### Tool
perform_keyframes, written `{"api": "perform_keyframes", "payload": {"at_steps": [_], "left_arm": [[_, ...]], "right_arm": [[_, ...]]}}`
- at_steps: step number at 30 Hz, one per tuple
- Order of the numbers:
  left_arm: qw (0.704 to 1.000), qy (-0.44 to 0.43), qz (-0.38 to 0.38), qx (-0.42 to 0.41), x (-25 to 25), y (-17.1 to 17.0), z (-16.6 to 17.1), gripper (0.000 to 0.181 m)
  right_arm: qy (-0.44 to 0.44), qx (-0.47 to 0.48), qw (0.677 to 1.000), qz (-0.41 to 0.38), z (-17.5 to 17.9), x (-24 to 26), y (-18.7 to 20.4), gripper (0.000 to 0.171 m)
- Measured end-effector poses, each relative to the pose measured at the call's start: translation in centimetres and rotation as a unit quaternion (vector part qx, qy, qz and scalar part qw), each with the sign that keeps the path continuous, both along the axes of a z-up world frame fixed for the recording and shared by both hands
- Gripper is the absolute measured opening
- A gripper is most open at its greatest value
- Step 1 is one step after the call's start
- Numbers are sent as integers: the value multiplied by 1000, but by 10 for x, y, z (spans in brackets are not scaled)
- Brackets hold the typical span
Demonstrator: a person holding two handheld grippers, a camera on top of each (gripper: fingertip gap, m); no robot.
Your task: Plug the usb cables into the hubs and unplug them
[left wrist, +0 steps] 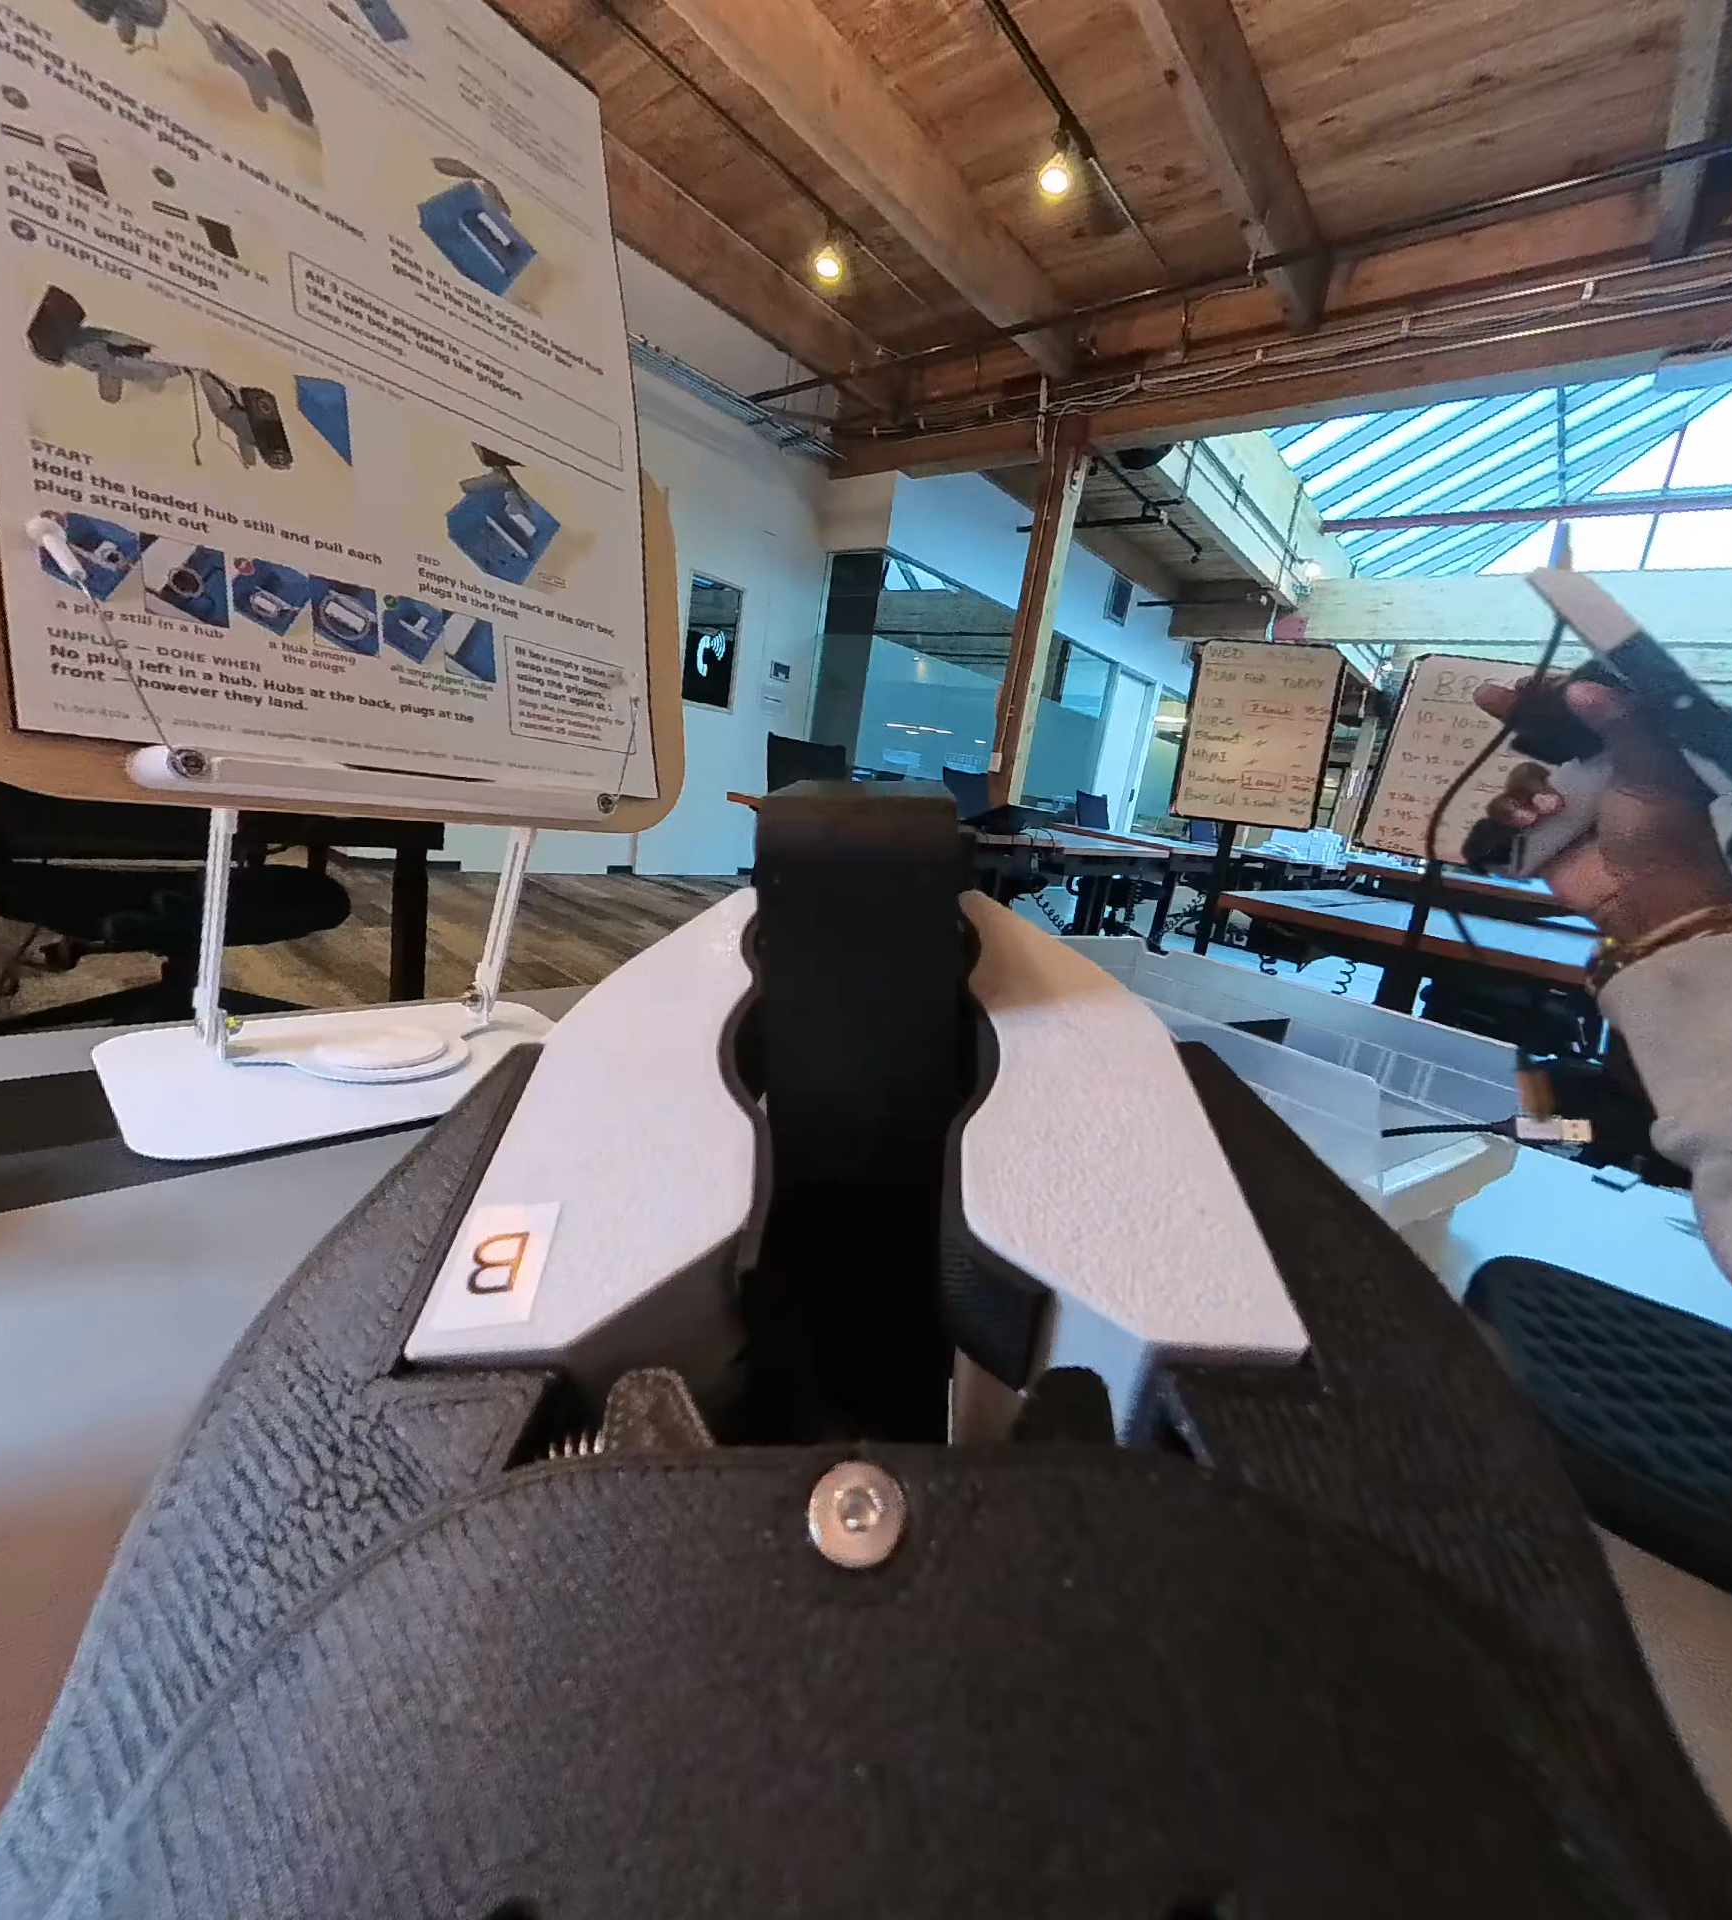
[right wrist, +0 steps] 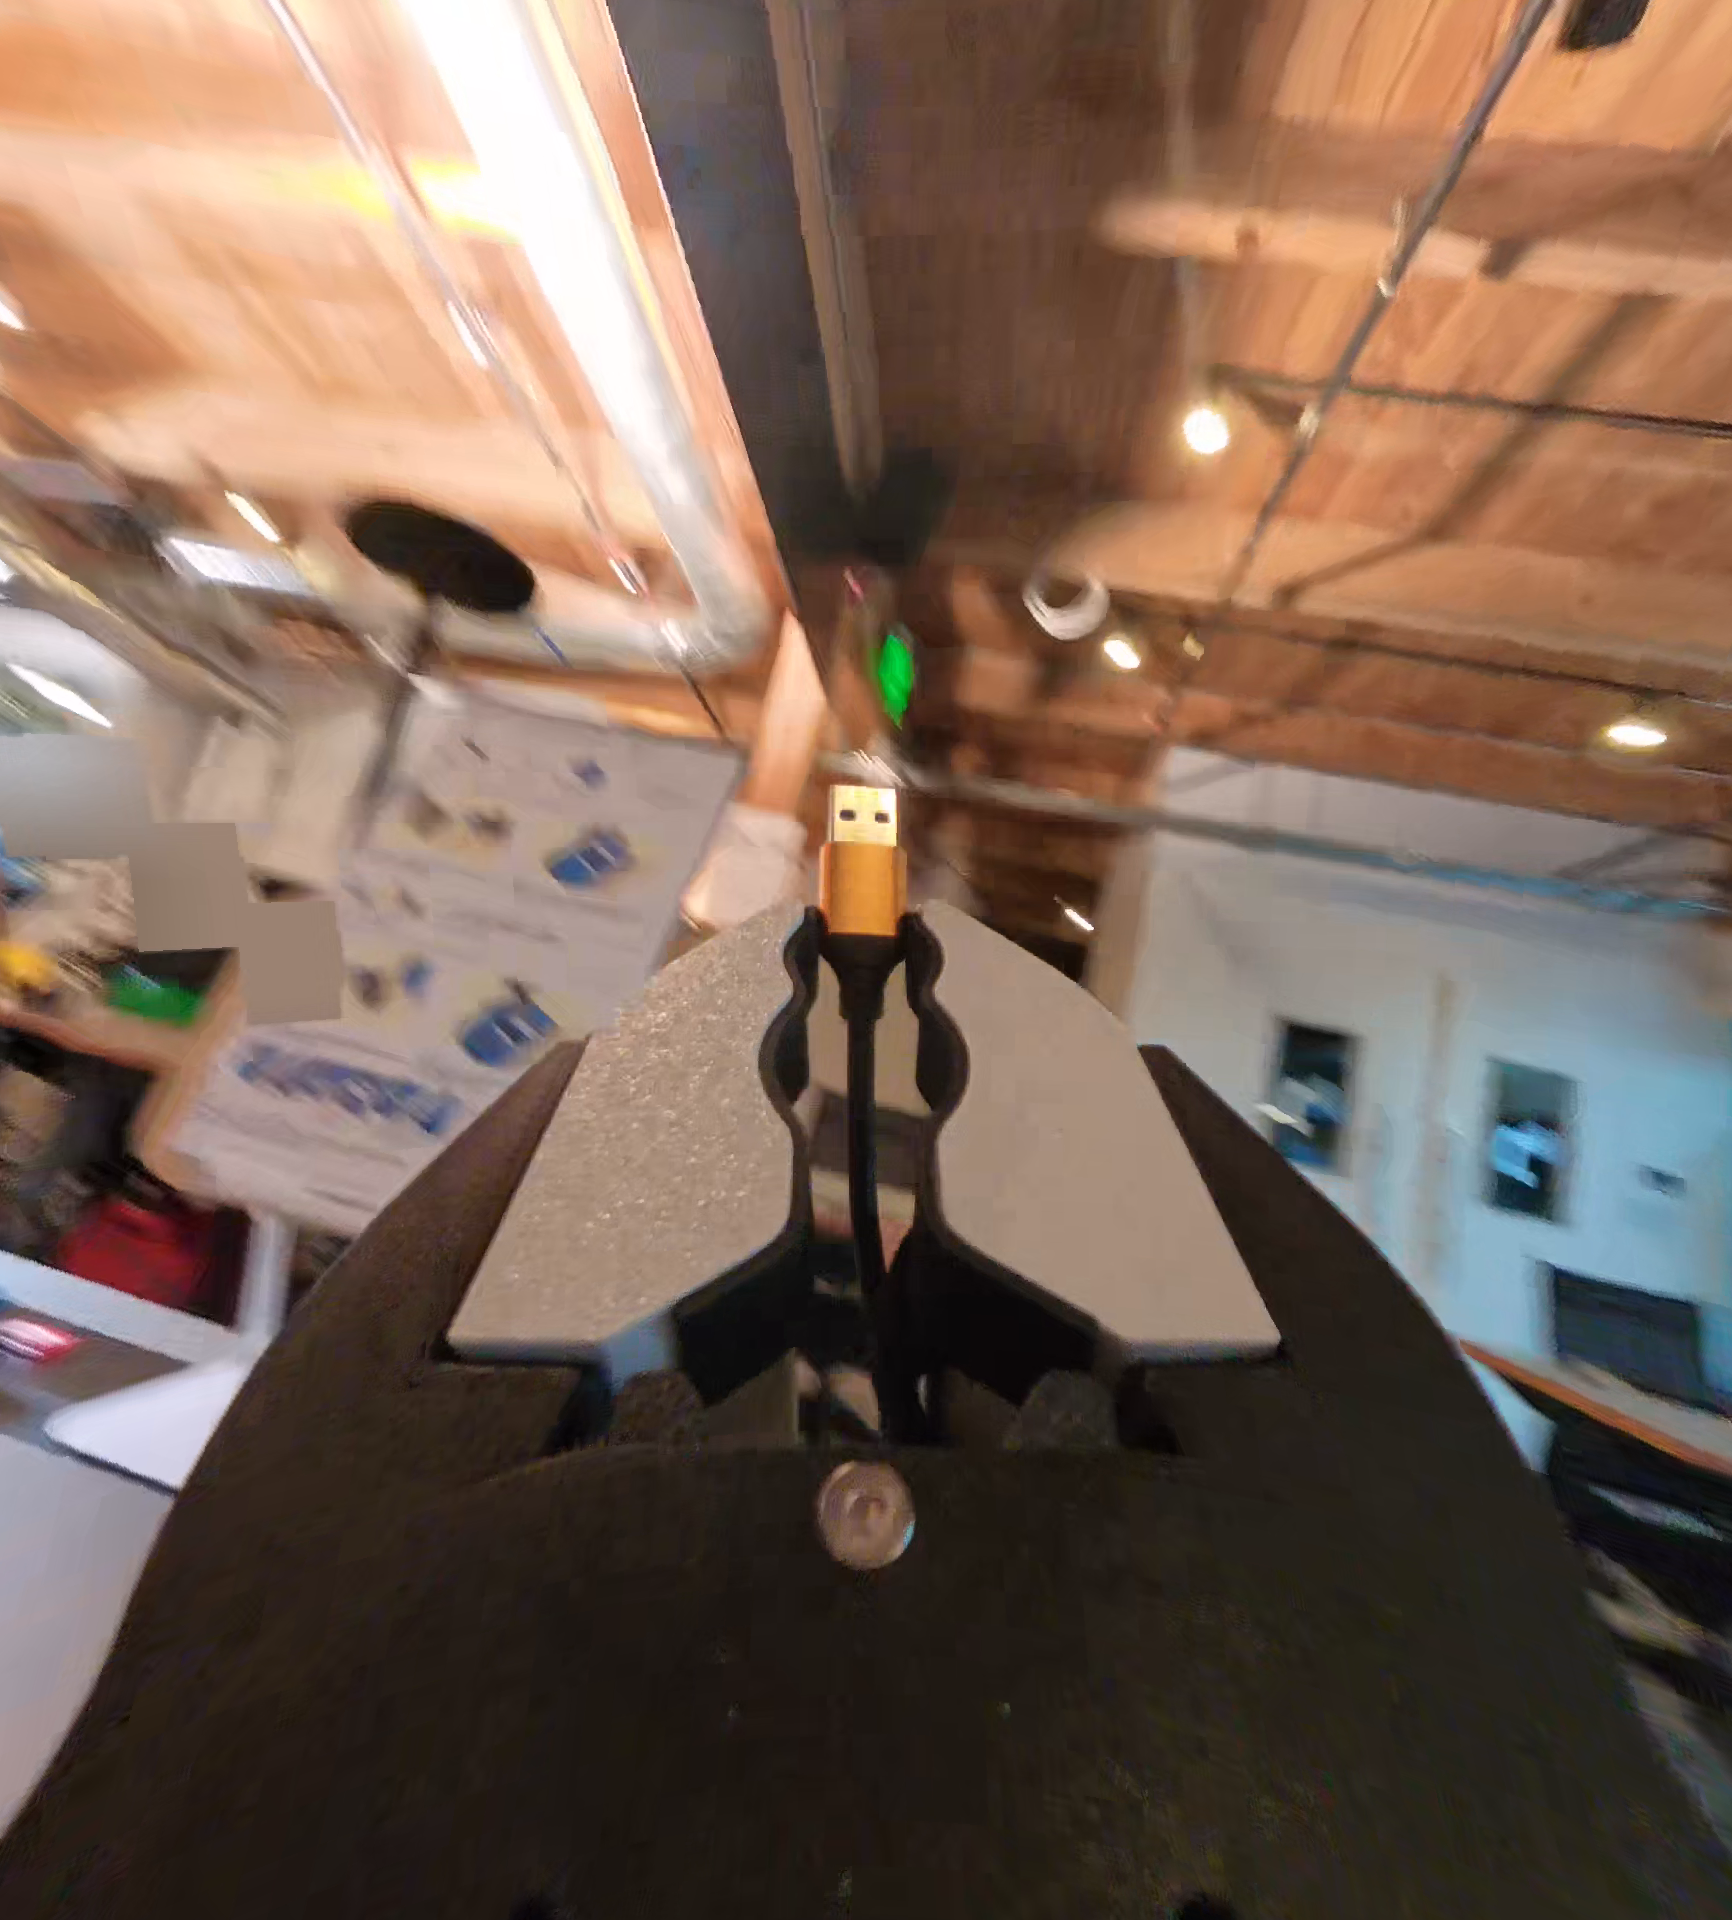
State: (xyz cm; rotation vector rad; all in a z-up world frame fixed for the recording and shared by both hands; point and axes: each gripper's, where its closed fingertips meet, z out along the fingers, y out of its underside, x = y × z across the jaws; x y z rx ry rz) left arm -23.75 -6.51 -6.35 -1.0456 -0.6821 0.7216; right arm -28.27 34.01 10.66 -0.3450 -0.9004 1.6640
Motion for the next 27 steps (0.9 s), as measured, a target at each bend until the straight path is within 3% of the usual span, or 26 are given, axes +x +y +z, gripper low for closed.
{"api": "perform_keyframes", "payload": {"at_steps": [1,3,6,10,13,18,21,24,27], "left_arm": [[1000,-1,3,-1,-1,-1,-1,31],[1000,0,8,-4,-1,-3,-1,30],[1000,-1,9,-1,-1,-5,0,30],[1000,-1,6,2,0,-6,1,30],[1000,2,8,-4,1,-5,1,31],[1000,-10,5,-6,-2,-4,-4,30],[1000,-10,4,-10,-2,-3,-4,31],[1000,-19,2,-12,-3,-2,-7,31],[1000,-24,-6,-11,-4,0,-8,31]], "right_arm": [[21,-8,999,44,-1,5,-3,15],[21,18,998,56,-13,-1,-7,15],[-60,129,989,36,-57,-32,-23,15],[-237,248,938,46,-129,-61,-35,16],[-406,335,849,47,-190,-61,-33,16],[-677,348,643,85,-280,-35,-28,18],[-742,328,575,107,-298,-32,-35,33],[-718,317,611,104,-286,-47,-42,60],[-638,315,698,83,-249,-63,-49,82]]}}
